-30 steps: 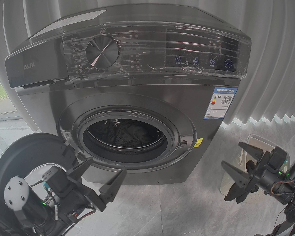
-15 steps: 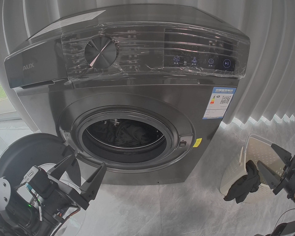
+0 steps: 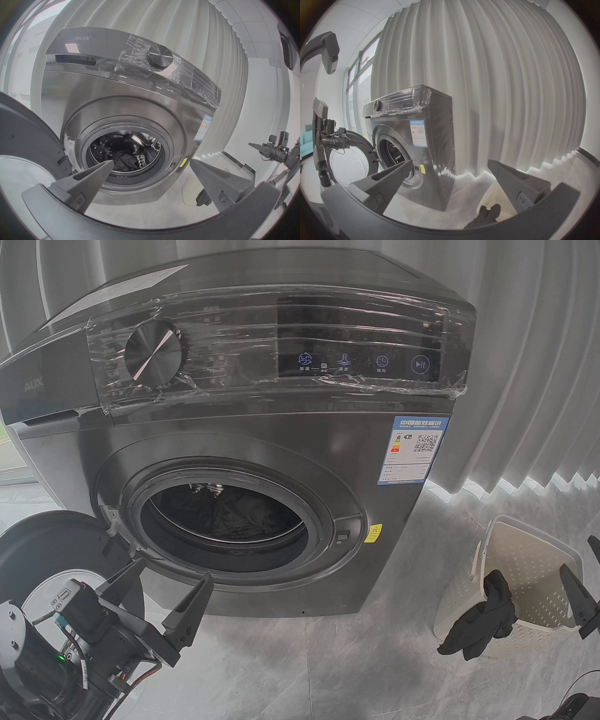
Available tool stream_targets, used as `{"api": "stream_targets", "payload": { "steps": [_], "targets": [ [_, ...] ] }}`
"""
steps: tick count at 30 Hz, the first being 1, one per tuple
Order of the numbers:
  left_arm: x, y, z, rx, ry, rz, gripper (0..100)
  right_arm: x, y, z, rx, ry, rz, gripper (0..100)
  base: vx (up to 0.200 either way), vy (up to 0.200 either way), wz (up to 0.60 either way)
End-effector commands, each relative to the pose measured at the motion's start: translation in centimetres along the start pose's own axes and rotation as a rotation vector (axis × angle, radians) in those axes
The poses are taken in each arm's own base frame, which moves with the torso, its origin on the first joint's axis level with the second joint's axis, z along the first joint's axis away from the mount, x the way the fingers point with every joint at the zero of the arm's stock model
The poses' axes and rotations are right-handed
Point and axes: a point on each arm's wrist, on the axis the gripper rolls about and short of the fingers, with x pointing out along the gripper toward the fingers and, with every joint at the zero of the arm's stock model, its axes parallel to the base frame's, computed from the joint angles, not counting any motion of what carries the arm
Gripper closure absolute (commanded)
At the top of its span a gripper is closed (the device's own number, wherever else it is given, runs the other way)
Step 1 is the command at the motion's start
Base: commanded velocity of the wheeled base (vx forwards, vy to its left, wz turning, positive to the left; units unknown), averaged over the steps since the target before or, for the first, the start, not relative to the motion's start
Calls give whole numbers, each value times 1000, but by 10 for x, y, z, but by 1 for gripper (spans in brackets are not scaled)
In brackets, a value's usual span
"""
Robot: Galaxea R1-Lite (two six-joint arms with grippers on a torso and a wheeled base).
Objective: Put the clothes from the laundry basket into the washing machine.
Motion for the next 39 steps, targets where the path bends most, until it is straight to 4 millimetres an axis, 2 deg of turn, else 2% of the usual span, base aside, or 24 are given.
{"api": "stream_targets", "payload": {
  "steps": [1,2,4,7,10,12,17,20,21,22,24,25,26,31,34,39],
  "targets": [
    [-9,9,1,10,18,58,0,-40,3,-7,-39,-77,-67,0,0,0,0],
    [-9,9,1,10,18,58,0,-40,3,-7,-39,-77,-67,0,0,0,0],
    [-21,14,9,3,3,57,0,-58,6,-14,-39,-98,-68,0,0,-200,0],
    [-29,19,14,-4,-11,53,0,-67,7,-19,-39,-109,-68,0,0,-200,0],
    [-42,32,18,-9,-13,97,0,-78,9,-31,-36,-89,-76,0,0,-200,0],
    [-46,37,18,2,-4,124,0,-78,9,-32,-31,-85,-82,0,0,-100,0],
    [-73,61,15,39,28,231,0,-78,7,-34,-36,-63,-179,0,0,0,0],
    [-92,68,14,32,8,188,0,-79,10,-36,-57,-48,-219,0,0,0,0],
    [-92,68,14,32,8,188,0,-79,10,-36,-57,-48,-219,0,0,0,0],
    [-105,73,13,52,-10,171,0,-82,12,-44,-66,-10,-200,0,0,0,0],
    [-118,78,6,104,-1,170,0,-86,13,-55,-56,57,-192,0,0,-100,0],
    [-118,78,6,104,-1,170,0,-86,13,-55,-56,57,-192,0,0,-200,0],
    [-132,80,-1,151,-4,151,0,-87,13,-61,-48,113,-209,0,0,-200,0],
    [-156,80,-24,212,-1,121,0,-87,13,-62,-51,121,-204,0,0,-120,0],
    [-160,80,-33,214,43,102,0,-87,13,-62,-49,129,-198,0,0,0,0],
    [-159,80,-34,168,54,176,0,-87,13,-62,-17,125,-194,0,0,0,0]
  ]
}}
